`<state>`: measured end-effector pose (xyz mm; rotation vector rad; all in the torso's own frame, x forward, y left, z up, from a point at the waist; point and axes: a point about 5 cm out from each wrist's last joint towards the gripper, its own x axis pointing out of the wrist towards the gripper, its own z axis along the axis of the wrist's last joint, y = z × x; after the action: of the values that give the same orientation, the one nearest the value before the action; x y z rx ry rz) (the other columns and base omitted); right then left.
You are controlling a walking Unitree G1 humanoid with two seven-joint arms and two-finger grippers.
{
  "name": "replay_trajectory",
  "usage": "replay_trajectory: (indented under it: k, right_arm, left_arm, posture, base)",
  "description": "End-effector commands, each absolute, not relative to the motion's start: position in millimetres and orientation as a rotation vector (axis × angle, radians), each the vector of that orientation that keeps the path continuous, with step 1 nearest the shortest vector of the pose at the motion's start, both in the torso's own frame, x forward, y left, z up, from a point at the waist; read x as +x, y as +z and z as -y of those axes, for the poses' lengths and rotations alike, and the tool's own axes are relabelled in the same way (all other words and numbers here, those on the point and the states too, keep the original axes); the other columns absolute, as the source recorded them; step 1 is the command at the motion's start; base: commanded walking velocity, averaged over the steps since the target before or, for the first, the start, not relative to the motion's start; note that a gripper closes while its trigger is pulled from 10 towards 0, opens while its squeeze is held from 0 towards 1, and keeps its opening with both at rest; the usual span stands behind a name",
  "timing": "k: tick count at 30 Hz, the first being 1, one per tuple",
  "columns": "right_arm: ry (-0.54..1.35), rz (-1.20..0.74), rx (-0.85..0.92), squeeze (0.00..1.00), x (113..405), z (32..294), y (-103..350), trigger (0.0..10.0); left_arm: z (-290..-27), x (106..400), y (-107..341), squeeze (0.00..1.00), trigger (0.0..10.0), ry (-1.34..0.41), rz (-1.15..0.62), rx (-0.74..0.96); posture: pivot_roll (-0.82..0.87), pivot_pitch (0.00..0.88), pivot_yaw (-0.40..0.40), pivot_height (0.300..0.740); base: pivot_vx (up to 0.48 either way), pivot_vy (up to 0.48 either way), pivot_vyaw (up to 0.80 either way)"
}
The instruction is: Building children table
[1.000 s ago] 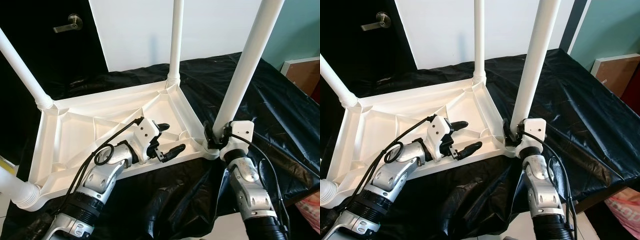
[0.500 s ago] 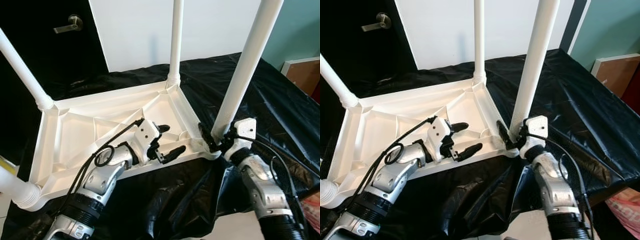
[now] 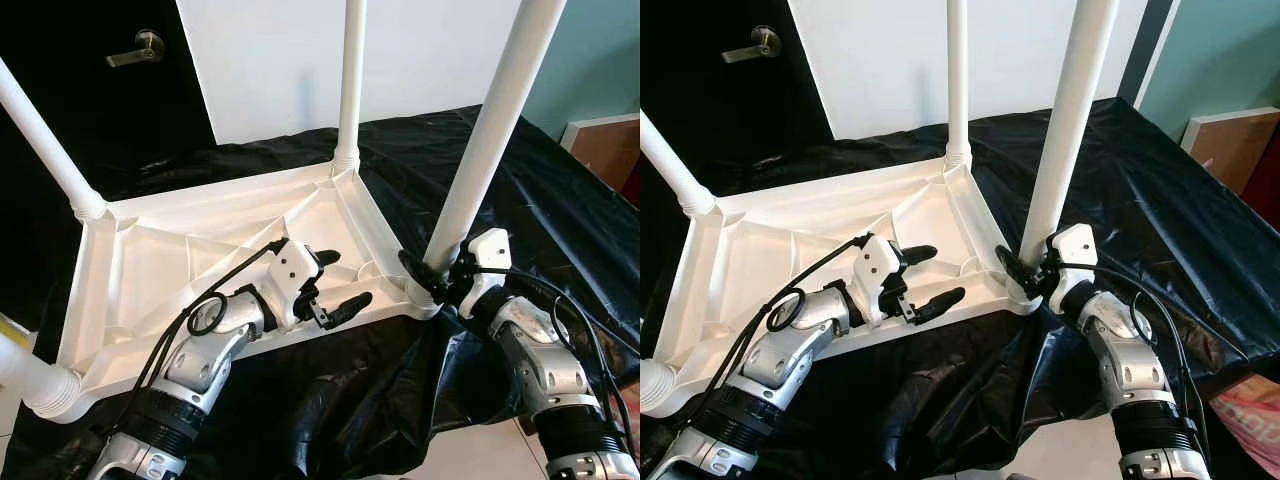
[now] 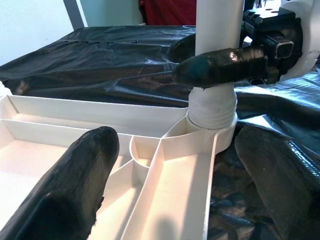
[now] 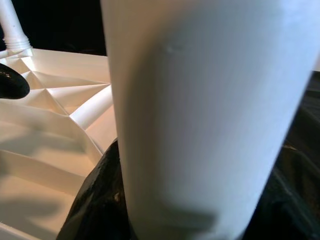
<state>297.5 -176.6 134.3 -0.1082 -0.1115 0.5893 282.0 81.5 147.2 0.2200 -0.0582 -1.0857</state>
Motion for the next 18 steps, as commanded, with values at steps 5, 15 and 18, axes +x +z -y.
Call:
replay_trajectory:
  k: [5,15,18]
  right_arm:
    - [0.600,0.081,-0.098,0.00,296.0,177.9,125.4,0.0]
    - [0.406,0.085,-0.033,0.00,296.5,174.7,120.0,10.0]
    - [0.341,0.086,-0.031,0.00,296.0,174.0,119.4,10.0]
  left_arm:
    - [-82.9,276.4,143.8,0.00,10.0,-1.143,0.031,0.222]
    - [-83.2,278.6,144.6,0.00,10.0,-1.134,0.035,0.224]
    - [-83.1,278.6,144.2,0.00,10.0,-1.133,0.034,0.222]
  posture:
    - [-0.01,0.000,0.006,0.740]
    - [-0.02,0.000,0.010,0.740]
    - [-0.02,0.000,0.010,0.740]
  base:
    - [0.000,0.000,0.00]
    - [0.000,0.000,0.00]
    - [0.000,0.000,0.00]
